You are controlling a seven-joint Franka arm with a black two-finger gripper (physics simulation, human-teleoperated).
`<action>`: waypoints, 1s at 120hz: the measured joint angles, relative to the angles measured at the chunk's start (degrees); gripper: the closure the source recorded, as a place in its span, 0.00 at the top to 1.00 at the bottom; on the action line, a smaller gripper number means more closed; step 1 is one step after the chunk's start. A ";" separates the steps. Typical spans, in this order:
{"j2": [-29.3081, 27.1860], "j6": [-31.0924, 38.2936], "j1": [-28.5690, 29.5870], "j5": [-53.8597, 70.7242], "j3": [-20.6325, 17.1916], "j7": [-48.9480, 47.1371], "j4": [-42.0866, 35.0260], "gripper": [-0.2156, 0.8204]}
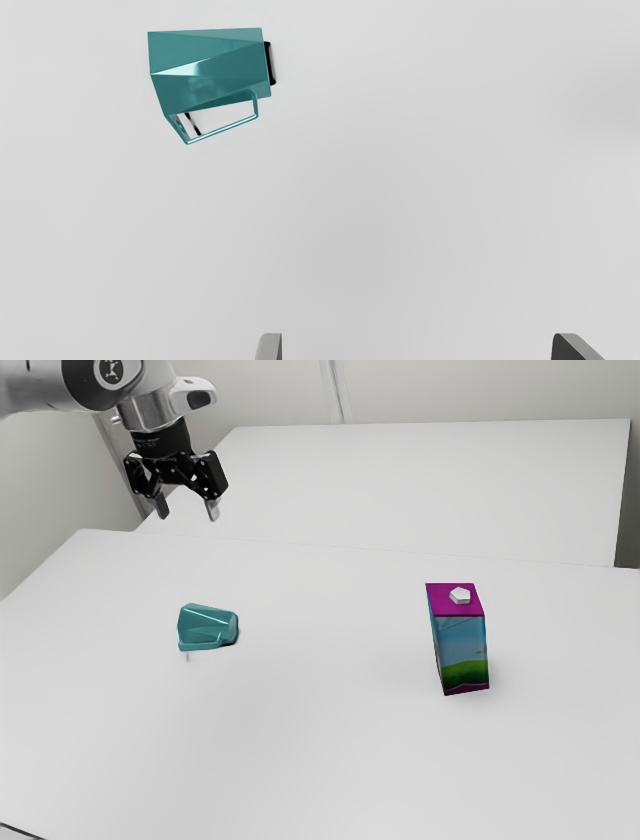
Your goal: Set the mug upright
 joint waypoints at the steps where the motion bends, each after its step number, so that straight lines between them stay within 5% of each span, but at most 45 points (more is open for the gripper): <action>1: 0.04 -0.01 0.01 0.00 0.00 0.00 0.02 0.78; 61: -2.56 0.31 1.00 -0.16 0.00 0.92 -2.94 0.77; 120: -2.88 8.37 16.55 -8.58 0.06 10.36 -10.93 0.77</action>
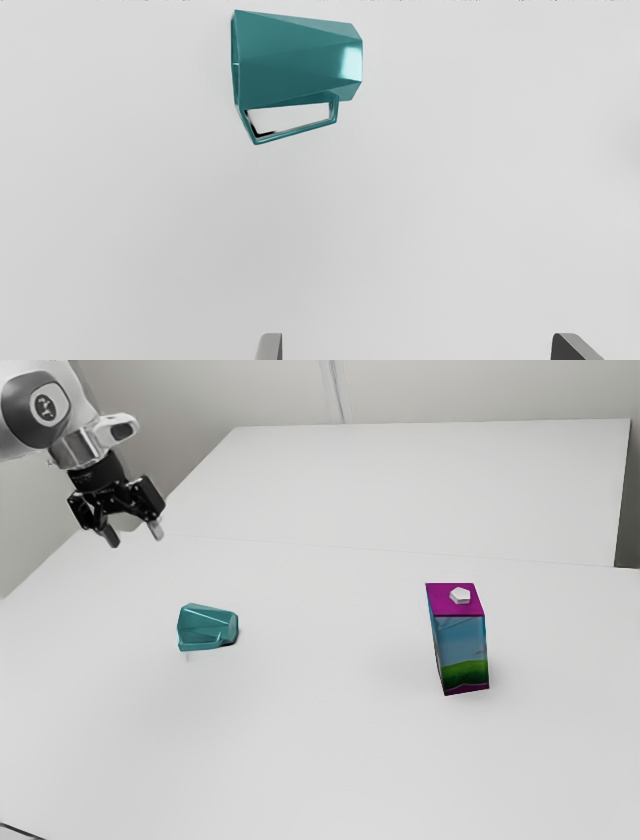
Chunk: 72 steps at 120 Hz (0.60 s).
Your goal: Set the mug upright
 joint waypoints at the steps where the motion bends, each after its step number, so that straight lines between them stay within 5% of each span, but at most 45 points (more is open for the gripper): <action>1: 0.00 0.23 0.17 -0.32 0.00 0.26 -0.24 0.77; 72: 4.52 13.05 10.39 -22.86 0.67 21.72 -10.69 0.77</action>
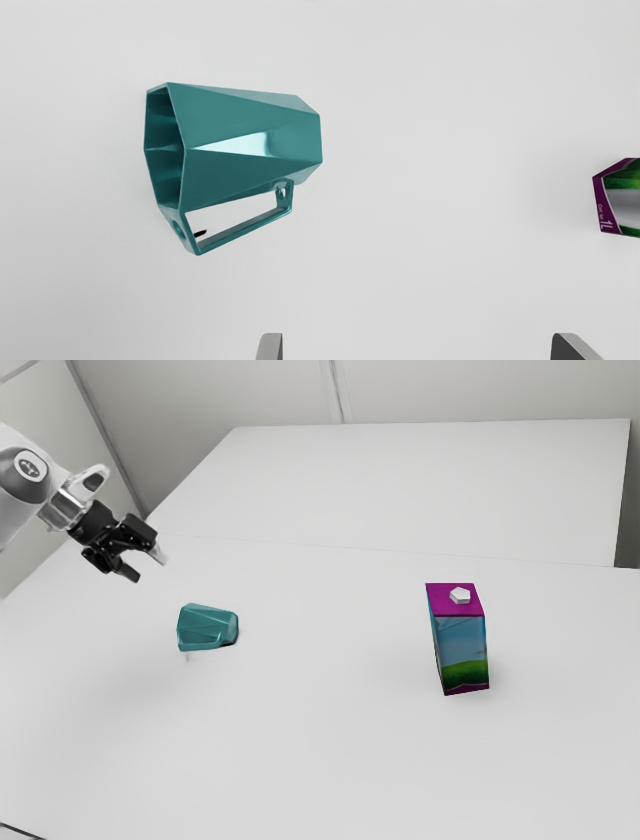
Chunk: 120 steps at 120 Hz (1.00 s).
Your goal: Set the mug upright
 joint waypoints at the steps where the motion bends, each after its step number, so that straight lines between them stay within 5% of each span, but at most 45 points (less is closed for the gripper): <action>1: 0.17 0.12 0.15 -0.33 0.00 0.33 -0.07 0.77; 120: 19.55 1.58 9.17 -26.98 -0.12 34.82 -0.59 0.77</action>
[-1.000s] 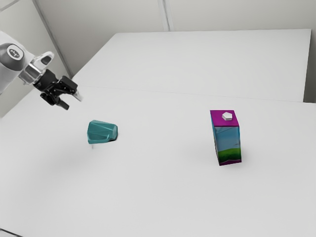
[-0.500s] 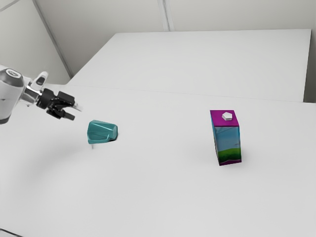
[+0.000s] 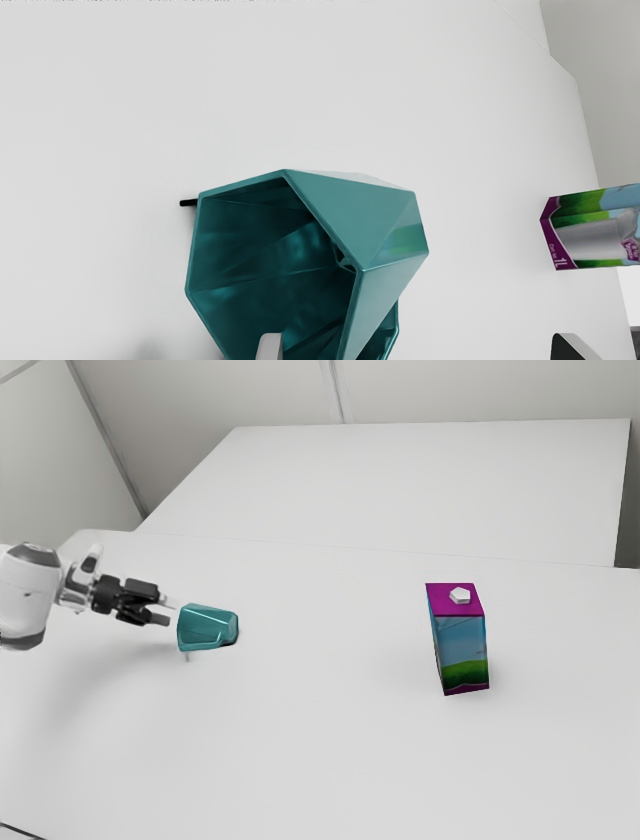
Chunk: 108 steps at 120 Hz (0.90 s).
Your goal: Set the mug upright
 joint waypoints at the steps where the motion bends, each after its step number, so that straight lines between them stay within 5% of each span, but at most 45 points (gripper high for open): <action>1: 0.13 -0.04 0.00 -0.26 0.00 0.22 0.00 0.77; 108: 5.13 -3.11 -1.79 -10.20 -0.44 12.48 0.23 0.77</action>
